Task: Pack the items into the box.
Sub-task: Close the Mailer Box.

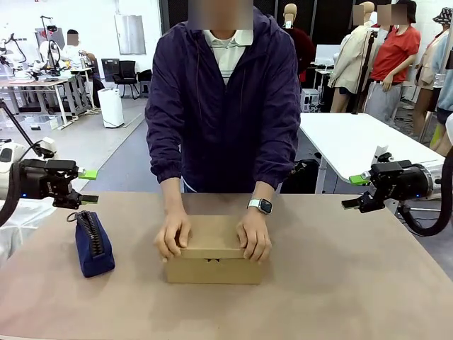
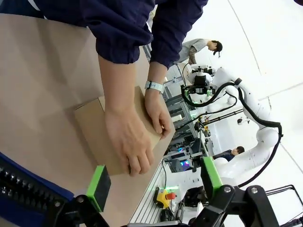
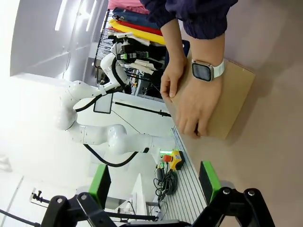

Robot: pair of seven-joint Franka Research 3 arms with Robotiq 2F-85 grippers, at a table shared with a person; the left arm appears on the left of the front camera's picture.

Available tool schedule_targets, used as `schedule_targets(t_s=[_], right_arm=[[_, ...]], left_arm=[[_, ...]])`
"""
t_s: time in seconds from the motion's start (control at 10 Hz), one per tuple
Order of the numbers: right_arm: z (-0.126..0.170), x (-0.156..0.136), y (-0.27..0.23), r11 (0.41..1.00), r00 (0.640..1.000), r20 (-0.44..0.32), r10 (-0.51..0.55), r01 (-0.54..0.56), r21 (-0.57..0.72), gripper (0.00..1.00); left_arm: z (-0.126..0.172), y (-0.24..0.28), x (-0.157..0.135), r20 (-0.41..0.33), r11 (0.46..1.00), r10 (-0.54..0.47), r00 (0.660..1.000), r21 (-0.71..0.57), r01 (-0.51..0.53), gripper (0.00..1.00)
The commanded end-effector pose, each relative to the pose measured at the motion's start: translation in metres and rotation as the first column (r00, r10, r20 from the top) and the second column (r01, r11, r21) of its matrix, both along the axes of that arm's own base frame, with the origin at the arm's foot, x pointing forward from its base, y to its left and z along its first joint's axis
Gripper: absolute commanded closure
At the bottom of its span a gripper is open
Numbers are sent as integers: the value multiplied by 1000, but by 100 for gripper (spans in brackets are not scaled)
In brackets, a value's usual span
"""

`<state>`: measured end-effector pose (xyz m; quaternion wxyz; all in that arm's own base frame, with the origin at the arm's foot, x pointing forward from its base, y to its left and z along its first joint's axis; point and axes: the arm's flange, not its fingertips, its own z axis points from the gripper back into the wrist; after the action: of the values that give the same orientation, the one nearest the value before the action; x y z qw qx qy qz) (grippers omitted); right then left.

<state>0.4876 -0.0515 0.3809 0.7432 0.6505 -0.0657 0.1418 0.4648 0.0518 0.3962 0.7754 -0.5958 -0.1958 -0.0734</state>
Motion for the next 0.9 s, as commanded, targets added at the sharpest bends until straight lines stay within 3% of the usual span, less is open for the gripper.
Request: schedule_targets(t_s=[0.0,0.8], right_arm=[[4,-1,-1,1000,1000,3,19,-19,-3,0],[4,-1,-1,1000,1000,3,19,-19,-3,0]], left_arm=[[2,3,0,12,1000,-6,1000,11,6,0],[2,3,0,12,1000,-6,1000,11,6,0]])
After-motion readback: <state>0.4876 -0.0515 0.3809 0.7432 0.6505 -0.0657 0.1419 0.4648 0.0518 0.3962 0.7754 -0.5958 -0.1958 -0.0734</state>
